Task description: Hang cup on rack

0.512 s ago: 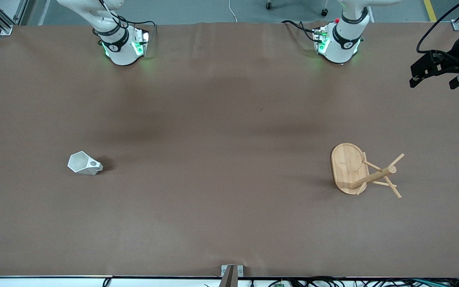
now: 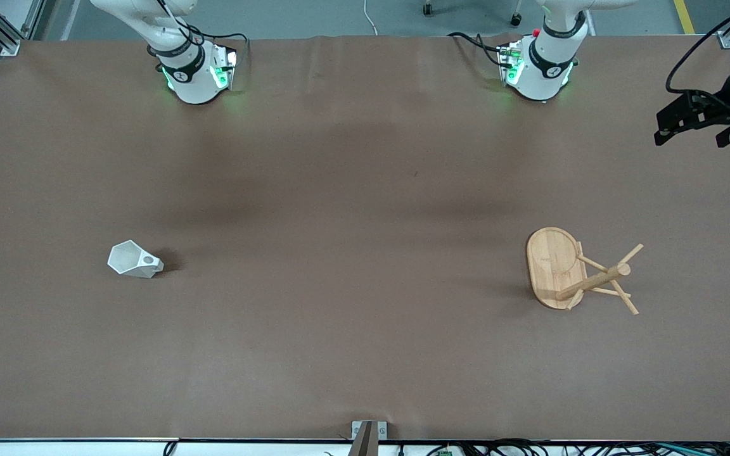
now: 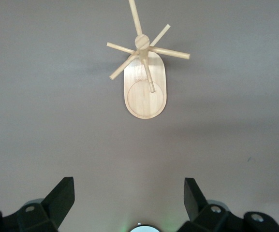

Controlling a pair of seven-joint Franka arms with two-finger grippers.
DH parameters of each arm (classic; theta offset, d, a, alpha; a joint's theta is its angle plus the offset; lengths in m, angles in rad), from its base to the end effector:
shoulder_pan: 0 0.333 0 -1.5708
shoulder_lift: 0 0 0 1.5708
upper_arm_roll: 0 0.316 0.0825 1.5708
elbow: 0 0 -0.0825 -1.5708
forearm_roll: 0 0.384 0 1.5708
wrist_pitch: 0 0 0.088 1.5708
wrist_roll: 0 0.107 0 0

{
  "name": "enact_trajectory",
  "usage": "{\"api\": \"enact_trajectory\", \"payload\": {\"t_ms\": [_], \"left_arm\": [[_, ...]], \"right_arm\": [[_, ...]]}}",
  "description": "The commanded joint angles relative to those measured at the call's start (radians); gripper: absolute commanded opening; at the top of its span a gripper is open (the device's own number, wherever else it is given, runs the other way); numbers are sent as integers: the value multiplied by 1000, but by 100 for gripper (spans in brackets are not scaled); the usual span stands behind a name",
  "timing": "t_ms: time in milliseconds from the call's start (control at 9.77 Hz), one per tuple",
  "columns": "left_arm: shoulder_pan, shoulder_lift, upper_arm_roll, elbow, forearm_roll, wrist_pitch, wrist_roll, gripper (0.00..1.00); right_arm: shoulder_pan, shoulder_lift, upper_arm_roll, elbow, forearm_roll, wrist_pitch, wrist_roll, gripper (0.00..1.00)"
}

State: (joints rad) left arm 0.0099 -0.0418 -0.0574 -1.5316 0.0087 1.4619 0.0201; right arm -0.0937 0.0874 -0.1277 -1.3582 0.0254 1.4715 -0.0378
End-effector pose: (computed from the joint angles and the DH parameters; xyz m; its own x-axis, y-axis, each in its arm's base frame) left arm 0.5297 -0.0249 0.6560 0.9974 -0.0665 -0.0282 -0.0668 -0.9977 -0.0105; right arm 0.5585 -0.1186 0.6661 0.9834 -0.1793 0.0271 -0.1790 -0.9838 -0.0131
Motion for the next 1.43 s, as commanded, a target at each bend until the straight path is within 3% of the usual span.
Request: {"api": "enact_trajectory", "payload": {"t_ms": [0,307,614,921,1126,1331], "left_arm": [[12,13,-2,10,-3,-32,23,100],[18,25,-4,10,-3,-32,17,100],[21,28,-5,19,-3,-23,11,100],[16,42,-4,21,-3,-20,3,100],[16,39,-8,22,25,-22,15,100],[10,40,-13,21,19,-22,17,100]], "right_arm": [[-15,-8,8,-3,8,3,-5,100],[-12,-2,8,-9,-5,-8,-7,100],[-6,47,8,-123,-4,59,3,100],[5,60,11,-339,-1,284,-13,100],[28,66,13,-514,-1,515,-16,100],[31,138,13,-584,-1,666,-28,100]]}}
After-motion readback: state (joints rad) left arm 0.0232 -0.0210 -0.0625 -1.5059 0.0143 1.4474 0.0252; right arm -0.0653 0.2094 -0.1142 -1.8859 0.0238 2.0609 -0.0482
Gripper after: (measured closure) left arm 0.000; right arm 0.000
